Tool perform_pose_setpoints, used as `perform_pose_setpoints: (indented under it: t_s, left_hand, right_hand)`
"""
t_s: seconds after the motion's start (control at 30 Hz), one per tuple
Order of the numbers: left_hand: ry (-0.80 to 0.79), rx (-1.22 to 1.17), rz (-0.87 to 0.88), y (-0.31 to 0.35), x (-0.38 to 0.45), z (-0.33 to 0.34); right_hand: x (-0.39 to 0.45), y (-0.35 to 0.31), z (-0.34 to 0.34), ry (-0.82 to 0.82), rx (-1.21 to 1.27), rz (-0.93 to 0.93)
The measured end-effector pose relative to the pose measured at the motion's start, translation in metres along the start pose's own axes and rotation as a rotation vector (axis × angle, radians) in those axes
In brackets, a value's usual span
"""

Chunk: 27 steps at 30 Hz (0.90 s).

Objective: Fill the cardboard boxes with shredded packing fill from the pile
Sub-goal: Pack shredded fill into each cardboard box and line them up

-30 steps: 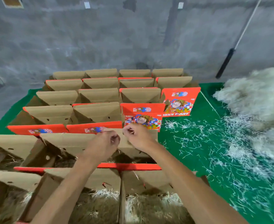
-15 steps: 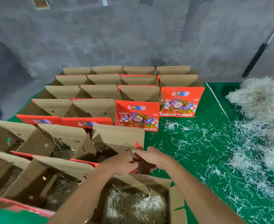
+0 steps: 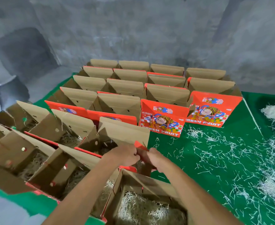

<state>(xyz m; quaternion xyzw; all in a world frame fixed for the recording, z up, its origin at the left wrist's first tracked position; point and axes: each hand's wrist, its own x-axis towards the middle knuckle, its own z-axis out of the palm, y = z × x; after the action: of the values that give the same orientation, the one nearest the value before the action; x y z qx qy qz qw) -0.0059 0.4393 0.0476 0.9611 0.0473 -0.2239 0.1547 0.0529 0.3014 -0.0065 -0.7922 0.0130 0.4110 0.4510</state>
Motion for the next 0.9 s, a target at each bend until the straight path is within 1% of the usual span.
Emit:
perform_pose_setpoints:
  t_s: [0.1,0.17,0.23,0.3,0.37,0.4,0.43,0.5,0.6,0.67,0.77,0.83,0.9]
  left_hand:
    - [0.154,0.115,-0.067,-0.011,0.002,-0.006]
    - [0.244,0.124,-0.075,-0.014,0.006,-0.013]
    - [0.350,0.077,-0.061,-0.013,0.015,-0.023]
    - [0.487,0.022,-0.027,-0.010,0.028,-0.035]
    - [0.629,-0.024,0.051,-0.011,0.047,-0.048]
    - [0.656,-0.001,0.074,-0.013,0.059,-0.055]
    - [0.646,0.044,0.070,-0.015,0.071,-0.062]
    - [0.572,0.129,0.002,-0.022,0.096,-0.075]
    - [0.454,0.297,-0.080,-0.040,0.123,-0.087]
    - [0.388,0.378,-0.033,-0.054,0.129,-0.088]
    - [0.270,0.255,0.122,-0.072,0.119,-0.095]
    - [0.228,0.158,0.194,-0.075,0.106,-0.101]
    - [0.189,0.109,0.242,-0.072,0.095,-0.105]
  right_hand:
    - [0.006,-0.013,0.012,0.019,-0.024,0.053]
    - [0.011,-0.017,0.009,0.041,-0.071,0.017]
    - [0.019,-0.023,-0.004,0.177,-0.171,-0.135]
    - [0.026,-0.040,-0.019,0.330,-0.144,-0.291]
    - [0.033,-0.065,-0.034,0.380,-0.085,-0.383]
    - [0.039,-0.077,-0.040,0.381,-0.093,-0.409]
    - [0.047,-0.087,-0.045,0.376,-0.113,-0.430]
    - [0.063,-0.101,-0.052,0.357,-0.151,-0.442]
    - [0.090,-0.112,-0.054,0.330,-0.192,-0.362]
    - [0.107,-0.114,-0.052,0.320,-0.193,-0.307]
    - [0.121,-0.120,-0.048,0.335,-0.130,-0.234]
    - [0.126,-0.122,-0.045,0.348,-0.087,-0.183]
    - [0.126,-0.122,-0.047,0.341,-0.070,-0.149]
